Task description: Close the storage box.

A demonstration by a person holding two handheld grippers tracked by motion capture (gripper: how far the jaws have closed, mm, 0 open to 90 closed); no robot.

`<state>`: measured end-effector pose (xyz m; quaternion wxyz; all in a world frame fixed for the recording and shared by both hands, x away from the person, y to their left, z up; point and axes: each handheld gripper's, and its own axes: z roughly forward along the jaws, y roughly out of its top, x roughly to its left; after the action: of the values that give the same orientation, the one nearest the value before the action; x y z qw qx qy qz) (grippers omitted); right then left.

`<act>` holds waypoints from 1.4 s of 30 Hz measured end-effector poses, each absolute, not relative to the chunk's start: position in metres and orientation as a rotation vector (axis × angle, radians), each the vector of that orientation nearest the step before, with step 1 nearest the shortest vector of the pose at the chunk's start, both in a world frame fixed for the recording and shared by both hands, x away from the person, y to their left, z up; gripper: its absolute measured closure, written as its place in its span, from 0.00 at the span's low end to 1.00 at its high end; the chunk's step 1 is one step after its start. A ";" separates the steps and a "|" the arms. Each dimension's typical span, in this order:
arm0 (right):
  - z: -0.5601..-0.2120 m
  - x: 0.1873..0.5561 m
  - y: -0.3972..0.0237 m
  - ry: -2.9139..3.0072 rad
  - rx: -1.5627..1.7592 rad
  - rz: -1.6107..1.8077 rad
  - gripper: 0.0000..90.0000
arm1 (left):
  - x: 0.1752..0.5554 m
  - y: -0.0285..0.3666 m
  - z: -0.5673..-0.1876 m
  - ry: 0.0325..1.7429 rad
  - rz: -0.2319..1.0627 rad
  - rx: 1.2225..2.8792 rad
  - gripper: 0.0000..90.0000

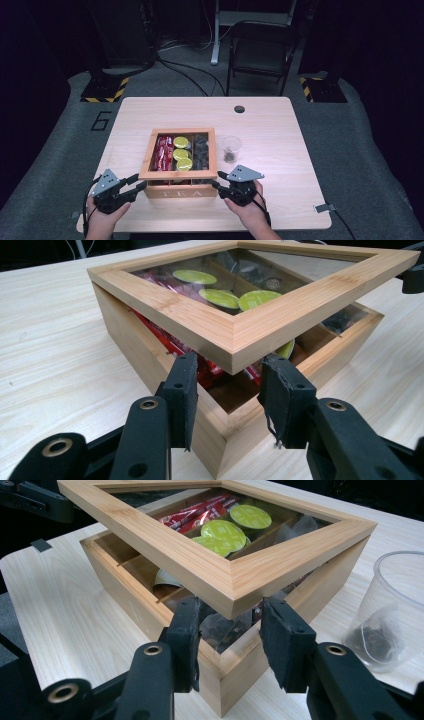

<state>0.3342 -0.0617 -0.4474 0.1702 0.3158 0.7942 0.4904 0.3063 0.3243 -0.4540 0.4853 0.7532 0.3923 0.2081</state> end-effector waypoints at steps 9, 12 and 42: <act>-0.453 0.333 -0.063 2.270 0.910 1.407 0.66 | 0.307 0.325 -0.461 0.958 0.486 1.862 0.65; -0.455 0.333 -0.063 2.275 0.918 1.407 0.65 | 0.307 0.324 -0.463 0.968 0.476 1.862 0.65; -0.463 0.332 -0.061 2.299 0.922 1.380 0.60 | 0.307 0.326 -0.463 1.016 0.446 1.873 0.53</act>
<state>0.3315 -0.0608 -0.4627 0.1525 0.3215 0.8014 0.4809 0.3074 0.3263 -0.4626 0.4639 0.7622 0.4135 0.1813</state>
